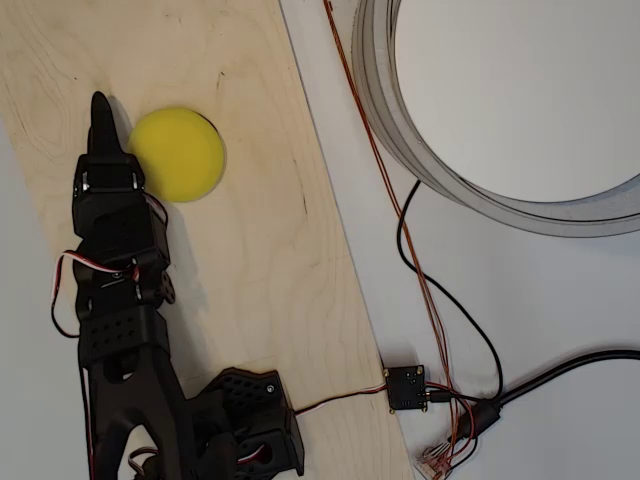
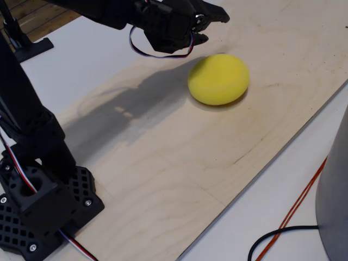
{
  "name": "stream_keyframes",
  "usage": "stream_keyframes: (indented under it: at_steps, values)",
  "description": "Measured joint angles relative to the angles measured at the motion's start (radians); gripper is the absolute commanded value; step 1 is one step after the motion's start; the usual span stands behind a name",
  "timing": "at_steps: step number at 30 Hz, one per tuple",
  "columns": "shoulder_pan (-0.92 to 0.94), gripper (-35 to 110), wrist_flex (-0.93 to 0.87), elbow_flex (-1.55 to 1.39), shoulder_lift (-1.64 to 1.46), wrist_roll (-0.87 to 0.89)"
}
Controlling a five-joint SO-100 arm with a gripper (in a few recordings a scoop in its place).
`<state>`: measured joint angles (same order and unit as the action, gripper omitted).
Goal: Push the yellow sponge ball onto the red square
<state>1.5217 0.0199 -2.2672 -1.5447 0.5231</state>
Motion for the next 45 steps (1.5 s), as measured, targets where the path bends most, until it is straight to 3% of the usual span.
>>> stream_keyframes:
  at_steps: [4, 10, 14, 30, 35, 41, 43, 44, 45]
  values:
    - [0.021, 17, 0.063, 0.002, -0.095, -0.078]
    - [0.064, 17, 0.311, 0.006, -0.186, -0.419]
    - [0.078, 18, 0.342, 0.011, -0.235, -0.512]
    - [0.06, 24, 0.299, 0.101, -0.334, -0.532]
    - [0.051, 37, 0.253, 0.109, -0.337, -0.537]
    - [0.057, 39, 0.23, 0.109, -0.337, -0.577]
    - [0.057, 37, 0.23, 0.112, -0.337, -0.577]
    - [0.057, 30, 0.23, 0.118, -0.337, -0.577]
    - [0.057, 12, 0.23, 0.123, -0.337, -0.577]
